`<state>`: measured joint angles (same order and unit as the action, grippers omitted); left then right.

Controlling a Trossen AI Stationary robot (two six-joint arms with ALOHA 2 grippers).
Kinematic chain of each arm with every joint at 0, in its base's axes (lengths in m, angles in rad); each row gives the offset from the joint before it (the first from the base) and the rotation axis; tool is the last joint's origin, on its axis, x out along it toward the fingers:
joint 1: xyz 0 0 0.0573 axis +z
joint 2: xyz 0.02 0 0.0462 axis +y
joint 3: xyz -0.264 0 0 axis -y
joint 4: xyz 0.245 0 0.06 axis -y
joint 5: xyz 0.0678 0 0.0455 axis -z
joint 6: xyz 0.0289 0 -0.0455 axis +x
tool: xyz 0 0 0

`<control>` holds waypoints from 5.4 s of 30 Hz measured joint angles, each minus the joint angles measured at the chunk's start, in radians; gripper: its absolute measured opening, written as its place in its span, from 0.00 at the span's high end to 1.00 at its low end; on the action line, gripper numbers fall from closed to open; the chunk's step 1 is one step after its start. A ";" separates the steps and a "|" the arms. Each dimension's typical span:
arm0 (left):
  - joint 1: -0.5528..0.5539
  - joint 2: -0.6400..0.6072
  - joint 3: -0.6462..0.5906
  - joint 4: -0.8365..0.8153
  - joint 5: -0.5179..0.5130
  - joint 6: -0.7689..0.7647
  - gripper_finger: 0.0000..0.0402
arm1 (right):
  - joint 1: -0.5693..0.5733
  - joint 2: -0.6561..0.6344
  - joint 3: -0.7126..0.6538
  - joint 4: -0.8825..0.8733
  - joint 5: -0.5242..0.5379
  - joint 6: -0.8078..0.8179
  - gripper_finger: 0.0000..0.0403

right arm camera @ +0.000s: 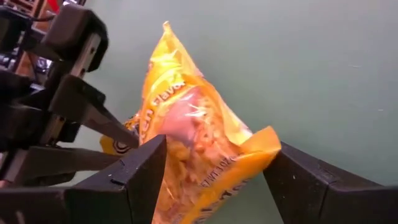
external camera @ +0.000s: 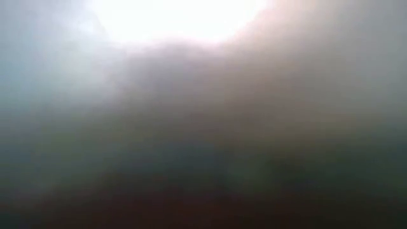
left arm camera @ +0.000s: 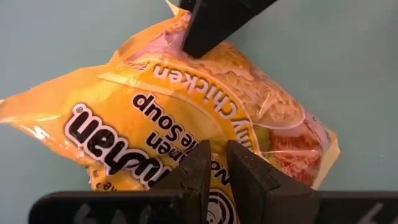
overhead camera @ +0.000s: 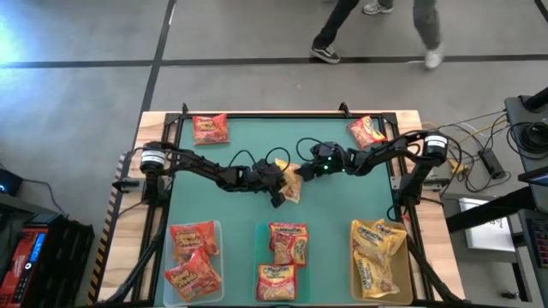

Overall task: Sort Maruchan noodles
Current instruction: Put the yellow noodle pack into the orange bin, then put the orange noodle pack into the transparent bin

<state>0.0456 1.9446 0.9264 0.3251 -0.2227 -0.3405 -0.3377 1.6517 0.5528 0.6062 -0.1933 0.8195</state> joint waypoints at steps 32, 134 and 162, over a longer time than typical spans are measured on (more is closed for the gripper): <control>-0.006 0.071 0.006 0.192 0.002 -0.042 0.90 | 0.079 0.001 0.009 0.029 0.009 -0.051 0.51; -0.019 -0.275 -0.026 -0.544 -0.511 -0.166 0.90 | 0.857 -0.624 0.213 -1.311 -0.500 0.784 0.48; 0.230 -0.277 0.212 -1.126 -0.522 -0.017 0.90 | 0.750 -0.602 0.374 -1.460 0.472 0.148 0.49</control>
<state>0.2754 1.6672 1.1381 -0.8006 -0.7442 -0.3579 0.4121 1.0496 0.9272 -0.8535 0.2786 0.9680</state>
